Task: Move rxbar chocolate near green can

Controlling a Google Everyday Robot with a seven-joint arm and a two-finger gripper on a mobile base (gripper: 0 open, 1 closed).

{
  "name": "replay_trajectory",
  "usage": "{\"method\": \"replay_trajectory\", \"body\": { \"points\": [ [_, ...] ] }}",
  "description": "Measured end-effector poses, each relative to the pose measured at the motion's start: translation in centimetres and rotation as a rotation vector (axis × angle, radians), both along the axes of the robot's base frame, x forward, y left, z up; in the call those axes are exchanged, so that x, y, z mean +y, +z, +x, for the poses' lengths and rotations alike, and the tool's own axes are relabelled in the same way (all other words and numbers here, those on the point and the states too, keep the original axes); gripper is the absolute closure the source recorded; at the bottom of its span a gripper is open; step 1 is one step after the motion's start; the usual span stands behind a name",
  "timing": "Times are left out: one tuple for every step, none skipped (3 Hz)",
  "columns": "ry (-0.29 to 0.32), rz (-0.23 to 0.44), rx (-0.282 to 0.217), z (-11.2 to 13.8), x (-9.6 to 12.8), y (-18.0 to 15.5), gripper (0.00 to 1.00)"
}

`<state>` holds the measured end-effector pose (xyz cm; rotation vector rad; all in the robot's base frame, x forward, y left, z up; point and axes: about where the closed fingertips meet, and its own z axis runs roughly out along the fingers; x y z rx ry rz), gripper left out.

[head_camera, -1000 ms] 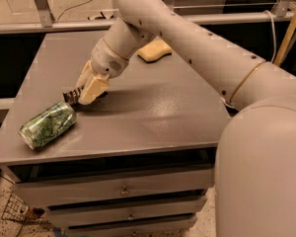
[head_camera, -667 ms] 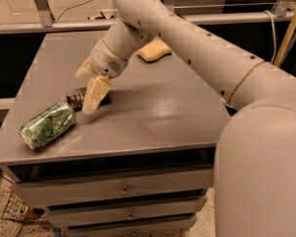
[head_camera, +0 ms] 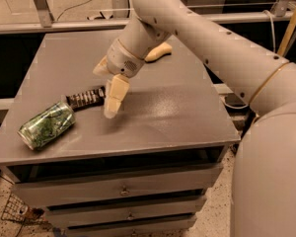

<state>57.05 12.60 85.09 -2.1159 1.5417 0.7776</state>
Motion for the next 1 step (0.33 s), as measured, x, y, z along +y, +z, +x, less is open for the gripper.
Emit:
{"method": "replay_trajectory", "body": {
  "points": [
    [-0.096,-0.052,0.005,-0.83,-6.39,0.49,0.00]
  ]
}}
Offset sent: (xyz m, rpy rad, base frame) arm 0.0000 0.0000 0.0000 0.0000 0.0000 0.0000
